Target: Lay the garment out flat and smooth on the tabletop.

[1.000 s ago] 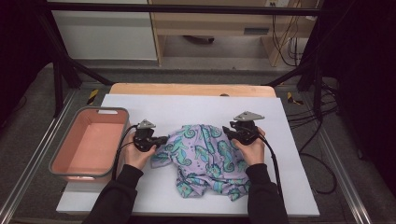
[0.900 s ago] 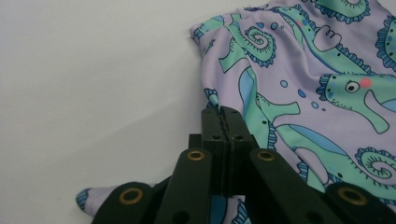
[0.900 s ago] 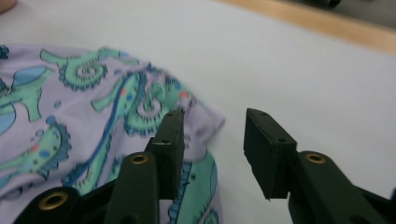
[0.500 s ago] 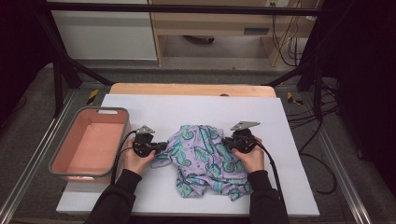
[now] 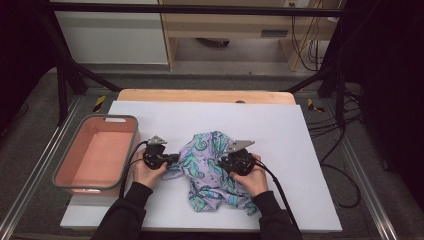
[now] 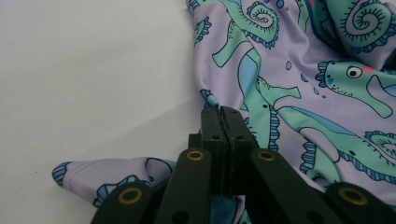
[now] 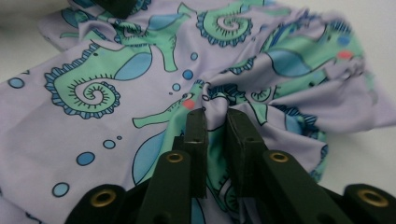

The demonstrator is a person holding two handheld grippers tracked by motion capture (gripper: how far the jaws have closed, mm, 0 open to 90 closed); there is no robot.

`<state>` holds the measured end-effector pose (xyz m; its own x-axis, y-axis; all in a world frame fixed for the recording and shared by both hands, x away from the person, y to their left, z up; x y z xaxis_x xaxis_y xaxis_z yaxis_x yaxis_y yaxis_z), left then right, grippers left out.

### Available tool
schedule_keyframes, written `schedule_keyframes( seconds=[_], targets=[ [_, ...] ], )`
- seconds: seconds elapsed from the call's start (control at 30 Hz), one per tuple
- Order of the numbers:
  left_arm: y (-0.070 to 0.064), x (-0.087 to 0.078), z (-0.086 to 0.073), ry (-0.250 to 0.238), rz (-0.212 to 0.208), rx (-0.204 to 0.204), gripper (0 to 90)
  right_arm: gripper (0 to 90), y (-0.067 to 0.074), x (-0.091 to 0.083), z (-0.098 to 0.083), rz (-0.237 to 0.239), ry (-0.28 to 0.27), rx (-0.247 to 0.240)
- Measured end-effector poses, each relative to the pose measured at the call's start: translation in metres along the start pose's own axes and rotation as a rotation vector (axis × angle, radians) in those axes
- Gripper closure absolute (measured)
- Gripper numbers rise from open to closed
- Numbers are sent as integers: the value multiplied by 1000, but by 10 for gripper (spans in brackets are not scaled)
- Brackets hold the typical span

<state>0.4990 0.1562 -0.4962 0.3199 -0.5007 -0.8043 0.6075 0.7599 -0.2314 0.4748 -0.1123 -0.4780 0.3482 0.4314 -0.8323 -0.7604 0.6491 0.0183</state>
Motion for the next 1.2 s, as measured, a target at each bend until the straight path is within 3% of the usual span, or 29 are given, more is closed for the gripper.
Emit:
schedule_keyframes(
  seconds=[0.07,0.13,0.2,0.27,0.3,0.33,0.37,0.4,0.5,0.53,0.63,0.7,0.87,0.97,1.03,1.13,1.2],
  targets=[
    [1,0,0,2,0,-1,882,673,-2,-5,1,14,-12,18],
    [1,1,0,5,-1,-1,882,617,-6,-18,2,20,-68,34],
    [1,1,0,5,0,0,882,621,-16,-34,3,15,-136,77],
    [0,1,0,5,-2,0,882,649,-32,-46,0,-33,-182,149],
    [0,2,0,5,-3,-1,882,670,-41,-49,-3,-66,-183,190],
    [0,2,0,5,-3,-1,882,670,-41,-49,-3,-66,-183,190],
    [1,2,0,6,-4,-1,882,675,-55,-46,-9,-142,-137,227],
    [1,2,0,5,-5,-1,882,665,-59,-41,-11,-149,-114,235],
    [1,2,0,5,-7,-1,882,631,-60,-28,-14,-108,-92,247],
    [1,2,0,5,-7,-1,882,576,-54,-17,-15,-48,-97,232],
    [1,2,0,5,-5,1,882,470,-42,-3,-14,-16,-47,172],
    [0,2,0,5,-5,2,882,503,-38,3,-13,-23,-27,145],
    [1,1,0,3,-7,0,882,861,-42,-4,-14,-3,-31,165],
    [1,1,0,0,-5,0,882,877,-53,-26,-16,-69,-60,194],
    [1,1,0,0,-4,1,882,878,-61,-48,-16,-141,-90,198],
    [0,2,0,-1,-1,1,882,873,-71,-80,-15,-269,-123,162],
    [0,2,0,0,0,2,882,870,-72,-90,-15,-304,-104,148]
  ],
)
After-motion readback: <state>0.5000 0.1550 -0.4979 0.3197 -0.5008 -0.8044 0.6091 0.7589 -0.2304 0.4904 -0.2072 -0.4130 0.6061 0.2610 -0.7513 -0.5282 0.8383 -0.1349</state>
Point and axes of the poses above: each handheld gripper's, and its own axes: x roughly forward along the jaws, z roughly out of its top, y roughly to its left, the point moved 3 cm from there along x, roughly forward along the jaws, and after that the axes turned 13 degrees about y, right-handed, at the moved point
